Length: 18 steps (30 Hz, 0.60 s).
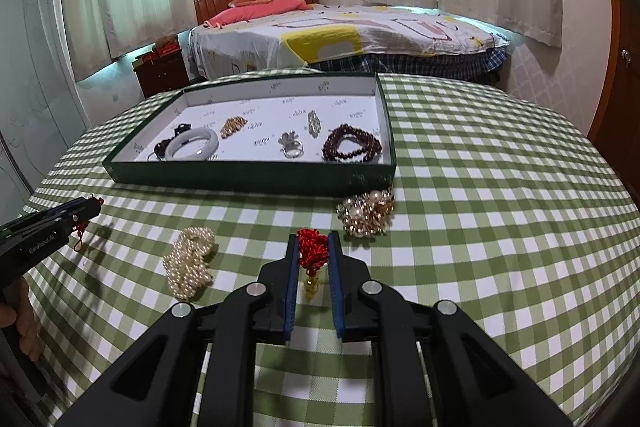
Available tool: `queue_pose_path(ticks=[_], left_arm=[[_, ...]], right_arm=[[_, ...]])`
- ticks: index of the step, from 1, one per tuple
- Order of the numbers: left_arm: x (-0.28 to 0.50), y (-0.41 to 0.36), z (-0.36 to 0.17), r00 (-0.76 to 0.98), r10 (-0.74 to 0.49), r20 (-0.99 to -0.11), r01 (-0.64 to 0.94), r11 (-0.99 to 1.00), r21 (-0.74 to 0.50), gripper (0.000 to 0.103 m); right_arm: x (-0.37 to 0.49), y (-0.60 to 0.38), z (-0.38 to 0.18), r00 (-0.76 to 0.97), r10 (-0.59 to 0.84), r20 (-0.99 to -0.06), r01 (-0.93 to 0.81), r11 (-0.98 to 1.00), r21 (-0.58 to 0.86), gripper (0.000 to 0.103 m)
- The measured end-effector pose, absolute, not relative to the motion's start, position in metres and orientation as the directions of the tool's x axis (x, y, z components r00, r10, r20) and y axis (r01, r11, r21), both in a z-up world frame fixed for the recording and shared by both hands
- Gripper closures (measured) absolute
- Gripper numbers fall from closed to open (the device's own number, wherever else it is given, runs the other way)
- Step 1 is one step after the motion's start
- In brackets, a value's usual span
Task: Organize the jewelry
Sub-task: 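Carry the tassel pendant and red flower pin over the tray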
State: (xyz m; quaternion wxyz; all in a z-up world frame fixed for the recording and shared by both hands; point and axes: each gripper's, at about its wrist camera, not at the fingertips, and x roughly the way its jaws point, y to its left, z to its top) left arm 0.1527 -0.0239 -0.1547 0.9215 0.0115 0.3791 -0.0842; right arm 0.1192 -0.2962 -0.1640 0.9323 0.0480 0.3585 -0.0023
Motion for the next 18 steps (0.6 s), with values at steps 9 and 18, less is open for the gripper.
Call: queue_pose_path(ticks=[9,18], left_arm=[[0.154,-0.026,-0.130,0.728,-0.173,-0.663,0.177,0.982,-0.062,0.079],[0.183,-0.041,-0.102,0.755,-0.217,-0.618,0.209,0.974,-0.087,0.079]], right_arm=[[0.127,-0.294,-0.143,0.776,0.047,-0.629,0.025,0.994,0.105,0.088],[0.161,-0.290,-0.112,0.827,0.055,-0.560,0.000,0.995,0.097,0.088]])
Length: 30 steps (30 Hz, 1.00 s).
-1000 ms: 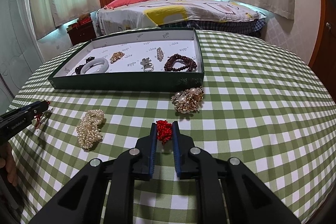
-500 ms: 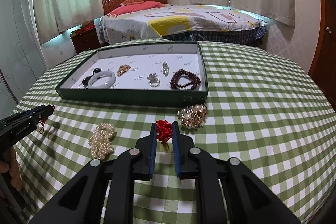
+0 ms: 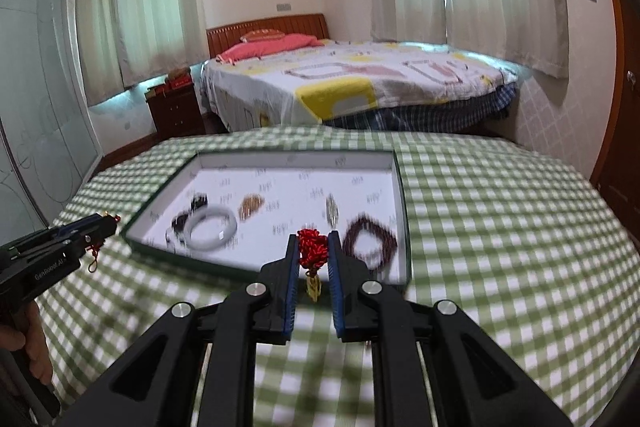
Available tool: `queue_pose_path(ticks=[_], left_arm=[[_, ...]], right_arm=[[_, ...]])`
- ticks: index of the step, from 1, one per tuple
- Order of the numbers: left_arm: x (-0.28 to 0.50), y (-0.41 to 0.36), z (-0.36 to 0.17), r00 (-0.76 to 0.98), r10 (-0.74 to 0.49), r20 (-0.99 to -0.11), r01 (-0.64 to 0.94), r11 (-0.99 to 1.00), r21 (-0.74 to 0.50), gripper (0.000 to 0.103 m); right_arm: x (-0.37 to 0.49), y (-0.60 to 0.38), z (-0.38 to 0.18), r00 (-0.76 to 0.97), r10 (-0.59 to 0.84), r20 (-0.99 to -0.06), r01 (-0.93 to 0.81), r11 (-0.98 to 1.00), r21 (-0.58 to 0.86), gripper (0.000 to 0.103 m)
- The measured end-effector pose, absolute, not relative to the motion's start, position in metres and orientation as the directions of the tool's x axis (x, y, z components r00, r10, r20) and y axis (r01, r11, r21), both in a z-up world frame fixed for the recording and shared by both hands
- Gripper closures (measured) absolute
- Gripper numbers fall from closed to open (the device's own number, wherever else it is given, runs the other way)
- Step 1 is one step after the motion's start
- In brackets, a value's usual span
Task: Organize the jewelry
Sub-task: 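Carry the tassel pendant and red flower pin over the tray, then lower the pendant and flower pin into the tray and open both tools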
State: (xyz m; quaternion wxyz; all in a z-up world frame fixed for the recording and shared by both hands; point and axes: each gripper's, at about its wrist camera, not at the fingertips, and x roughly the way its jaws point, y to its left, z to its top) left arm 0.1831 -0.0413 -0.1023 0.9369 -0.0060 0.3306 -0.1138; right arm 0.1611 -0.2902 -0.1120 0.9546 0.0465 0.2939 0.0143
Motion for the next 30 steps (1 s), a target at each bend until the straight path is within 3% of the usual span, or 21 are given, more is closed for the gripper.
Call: queue_pose_path(ticks=[8,15,30], left_arm=[[0.230,-0.069,-0.086,0.768,-0.247,-0.591,0.242,0.966,-0.089,0.079],[0.271,-0.095,-0.089,0.772,-0.248,-0.585,0.261,0.963,-0.065,0.079],[0.364,-0.095,-0.153,0.629,-0.190,-0.754,0.192,0.978,-0.087,0.079]], right_arm=[[0.206,-0.295,-0.095,0.855,0.054,-0.516,-0.004,0.995,0.098,0.088],[0.246,-0.302,-0.106,0.841,0.046,-0.538,0.004,0.996,0.092,0.088],[0.303,-0.316,-0.155,0.739,0.013,-0.674,0.058,0.995,0.082,0.088]])
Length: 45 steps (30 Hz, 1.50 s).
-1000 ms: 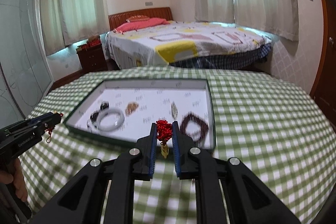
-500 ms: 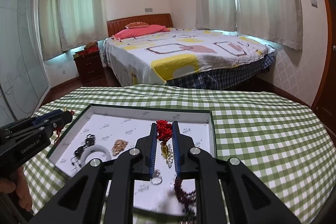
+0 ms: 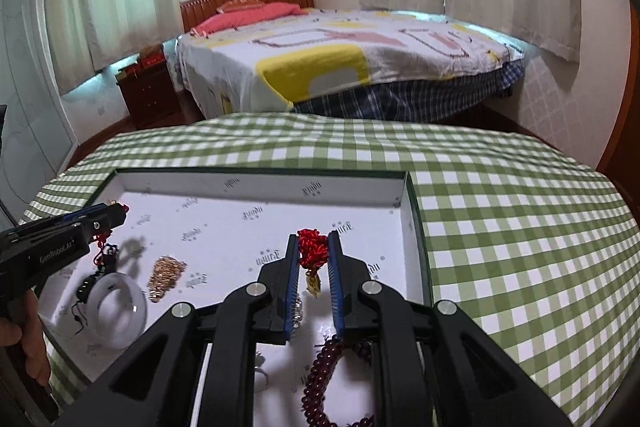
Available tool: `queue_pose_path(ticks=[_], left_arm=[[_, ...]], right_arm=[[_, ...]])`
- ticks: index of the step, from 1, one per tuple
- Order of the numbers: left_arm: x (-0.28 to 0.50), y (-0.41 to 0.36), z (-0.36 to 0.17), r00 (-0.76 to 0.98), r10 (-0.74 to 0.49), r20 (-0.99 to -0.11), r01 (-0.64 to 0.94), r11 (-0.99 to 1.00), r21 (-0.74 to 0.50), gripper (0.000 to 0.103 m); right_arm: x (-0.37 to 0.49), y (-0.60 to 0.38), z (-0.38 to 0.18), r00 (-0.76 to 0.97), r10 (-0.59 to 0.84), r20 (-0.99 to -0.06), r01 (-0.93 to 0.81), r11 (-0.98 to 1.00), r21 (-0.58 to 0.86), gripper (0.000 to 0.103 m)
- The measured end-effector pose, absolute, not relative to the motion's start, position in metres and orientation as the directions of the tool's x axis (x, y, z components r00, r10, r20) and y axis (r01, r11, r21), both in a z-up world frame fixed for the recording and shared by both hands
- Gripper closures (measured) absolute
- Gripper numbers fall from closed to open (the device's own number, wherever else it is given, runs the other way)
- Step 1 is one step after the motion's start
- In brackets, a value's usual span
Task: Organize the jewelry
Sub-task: 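Lower the pendant and flower pin into the tray and open both tools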
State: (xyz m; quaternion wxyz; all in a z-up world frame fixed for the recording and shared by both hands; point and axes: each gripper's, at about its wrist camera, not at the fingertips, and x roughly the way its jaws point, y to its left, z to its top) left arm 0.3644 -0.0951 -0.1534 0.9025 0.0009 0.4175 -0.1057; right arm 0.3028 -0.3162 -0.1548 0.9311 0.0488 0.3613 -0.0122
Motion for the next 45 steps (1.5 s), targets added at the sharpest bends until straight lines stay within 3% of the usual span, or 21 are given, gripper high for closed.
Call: queue_pose_path(ticks=[12,16,19,25,34,38,45], left_arm=[[0.373,-0.101,-0.166,0.582,-0.174,-0.794,0.197,0.978,-0.070,0.078],[0.374,-0.103,-0.167,0.579,-0.170,-0.797,0.201,0.978,-0.063,0.075],[0.373,-0.102,-0.165,0.583,-0.169,-0.795,0.193,0.979,-0.066,0.062],[0.372,-0.100,-0.164,0.586,-0.170,-0.792,0.192,0.979,-0.068,0.058],[0.365,-0.099,-0.157,0.609,-0.170,-0.775,0.197,0.979,-0.060,0.035],[0.360,-0.098,-0.153,0.624,-0.163,-0.764,0.193,0.980,-0.051,0.024],[0.345,-0.093,-0.138,0.670,-0.154,-0.726,0.185,0.982,-0.038,0.019]], right_arm=[[0.319,-0.322,-0.166,0.672,0.002,-0.740,0.084,0.993,0.079,0.088],[0.317,-0.321,-0.167,0.669,0.000,-0.743,0.085,0.993,0.077,0.081],[0.318,-0.321,-0.165,0.671,0.002,-0.741,0.085,0.993,0.080,0.069],[0.317,-0.322,-0.164,0.679,0.001,-0.734,0.084,0.993,0.079,0.063],[0.311,-0.322,-0.161,0.698,-0.002,-0.716,0.082,0.994,0.077,0.041],[0.306,-0.321,-0.154,0.714,0.004,-0.700,0.075,0.994,0.082,0.035],[0.298,-0.320,-0.140,0.745,0.009,-0.667,0.070,0.993,0.091,0.032]])
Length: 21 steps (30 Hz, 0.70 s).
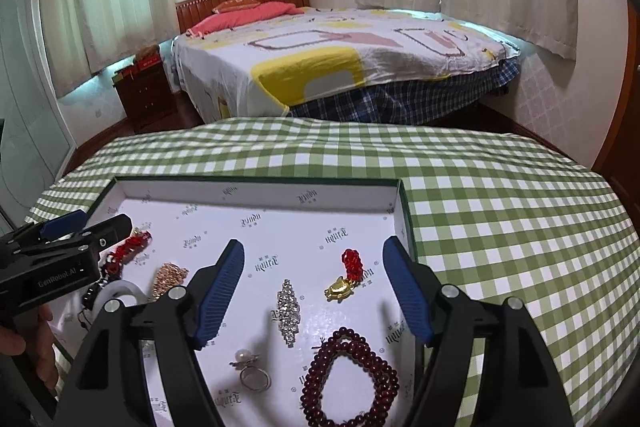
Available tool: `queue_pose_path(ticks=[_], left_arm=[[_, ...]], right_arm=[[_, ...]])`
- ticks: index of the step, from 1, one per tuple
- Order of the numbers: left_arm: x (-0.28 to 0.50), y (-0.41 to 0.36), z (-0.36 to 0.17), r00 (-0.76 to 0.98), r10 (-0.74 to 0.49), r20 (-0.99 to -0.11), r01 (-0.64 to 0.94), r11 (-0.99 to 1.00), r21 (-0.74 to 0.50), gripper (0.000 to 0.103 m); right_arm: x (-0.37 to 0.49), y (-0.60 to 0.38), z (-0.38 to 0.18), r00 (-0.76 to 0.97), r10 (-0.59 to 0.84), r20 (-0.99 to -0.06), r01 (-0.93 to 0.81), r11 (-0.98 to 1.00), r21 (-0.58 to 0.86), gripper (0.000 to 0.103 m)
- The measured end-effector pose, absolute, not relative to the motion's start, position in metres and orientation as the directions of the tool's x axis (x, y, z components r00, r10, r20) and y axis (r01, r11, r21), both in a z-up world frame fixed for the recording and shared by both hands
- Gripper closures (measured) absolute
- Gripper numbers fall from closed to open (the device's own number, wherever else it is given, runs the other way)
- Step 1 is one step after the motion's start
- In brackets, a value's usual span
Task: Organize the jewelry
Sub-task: 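Lower the pendant and flower pin into the tray and open both tools, then withdraw both tools from the tray toward the pearl strand and gold brooch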
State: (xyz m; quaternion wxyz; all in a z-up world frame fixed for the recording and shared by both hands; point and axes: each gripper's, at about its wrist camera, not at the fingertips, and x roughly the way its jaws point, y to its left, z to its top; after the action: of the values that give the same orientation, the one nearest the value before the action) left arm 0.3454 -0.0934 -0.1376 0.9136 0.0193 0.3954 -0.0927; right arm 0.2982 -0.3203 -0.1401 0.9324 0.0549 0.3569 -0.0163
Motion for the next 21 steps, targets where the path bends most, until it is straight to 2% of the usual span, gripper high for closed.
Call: queue_pose_path(ticks=[5,21], left_arm=[[0.325,-0.086,-0.119,0.725,-0.155,-0.671,0.167,0.985,-0.046,0.018],[0.241,-0.066,-0.081,0.786,-0.155,-0.598,0.149,0.987,-0.059,0.017]], right_arm=[[0.283,-0.319,-0.126,0.773,0.010,-0.634,0.062,0.994,0.091,0.031],[0.224,-0.319,-0.103,0.811,-0.012,-0.585,0.072,0.994,0.079,0.027]])
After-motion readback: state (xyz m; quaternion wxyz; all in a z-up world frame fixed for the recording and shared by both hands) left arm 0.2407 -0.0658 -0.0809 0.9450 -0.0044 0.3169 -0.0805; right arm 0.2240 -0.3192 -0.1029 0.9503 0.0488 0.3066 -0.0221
